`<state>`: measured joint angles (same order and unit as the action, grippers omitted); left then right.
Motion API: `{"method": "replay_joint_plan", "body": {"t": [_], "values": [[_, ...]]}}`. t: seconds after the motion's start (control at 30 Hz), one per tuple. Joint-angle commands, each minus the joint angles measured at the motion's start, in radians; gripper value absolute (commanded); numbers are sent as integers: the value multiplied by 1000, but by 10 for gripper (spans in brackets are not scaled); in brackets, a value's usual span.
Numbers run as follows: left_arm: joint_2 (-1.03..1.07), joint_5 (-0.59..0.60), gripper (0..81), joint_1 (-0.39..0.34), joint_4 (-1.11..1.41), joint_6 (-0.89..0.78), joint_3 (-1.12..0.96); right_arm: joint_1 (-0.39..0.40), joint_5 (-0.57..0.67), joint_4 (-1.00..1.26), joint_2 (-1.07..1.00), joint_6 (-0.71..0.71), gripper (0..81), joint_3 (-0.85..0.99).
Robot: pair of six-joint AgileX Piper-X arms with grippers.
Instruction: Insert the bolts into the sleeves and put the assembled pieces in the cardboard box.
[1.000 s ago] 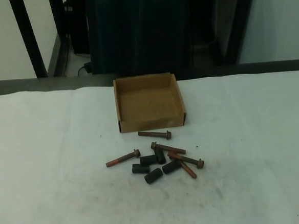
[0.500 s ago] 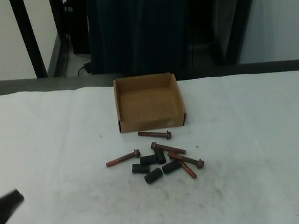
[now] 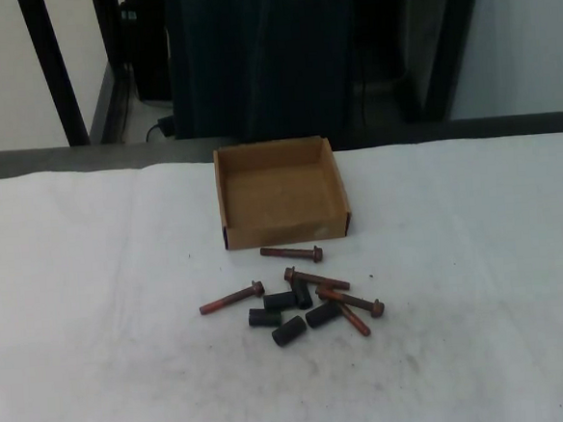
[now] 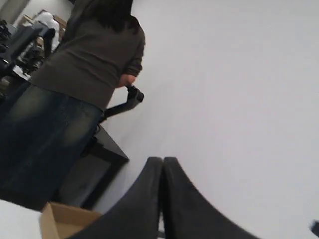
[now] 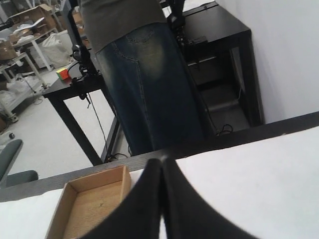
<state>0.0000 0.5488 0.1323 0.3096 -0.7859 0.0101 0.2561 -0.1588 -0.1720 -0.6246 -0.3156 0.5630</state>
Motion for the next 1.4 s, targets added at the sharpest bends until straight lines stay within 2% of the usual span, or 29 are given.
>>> {"method": "replay_joint_plan", "body": {"t": [0.0, 0.2, 0.37, 0.5, 0.7, 0.9, 0.97, 1.03, 1.17, 1.37], "values": [[0, 149, 8, 4, 1, -19, -20, -5, 30, 5, -31, 13, 0, 33], [60, 225, 8, 6, 1, -32, -138, -5, 46, 5, -52, 13, 0, 42], [256, 399, 8, 6, 1, 53, -314, -5, 46, 5, -52, 13, 0, 42], [437, 425, 8, 6, 1, 121, -491, -5, 46, 5, -52, 9, 0, 42], [661, 536, 8, 6, 11, 208, -724, -5, 74, -26, -52, 9, 0, 70], [702, 384, 8, 6, 75, 43, -763, -5, 74, -77, -70, 17, 0, 142], [702, 375, 8, 6, 75, -21, -762, -5, 74, -77, -78, 26, 0, 150], [702, 352, 8, 6, 70, -43, -761, -5, 77, -77, -86, 26, 0, 151], [705, 190, 8, 6, 68, -64, -759, -5, 97, -78, -95, 15, 0, 151], [727, 140, 8, 6, 69, -33, -753, -5, 97, -78, -97, -18, 0, 151]]}}
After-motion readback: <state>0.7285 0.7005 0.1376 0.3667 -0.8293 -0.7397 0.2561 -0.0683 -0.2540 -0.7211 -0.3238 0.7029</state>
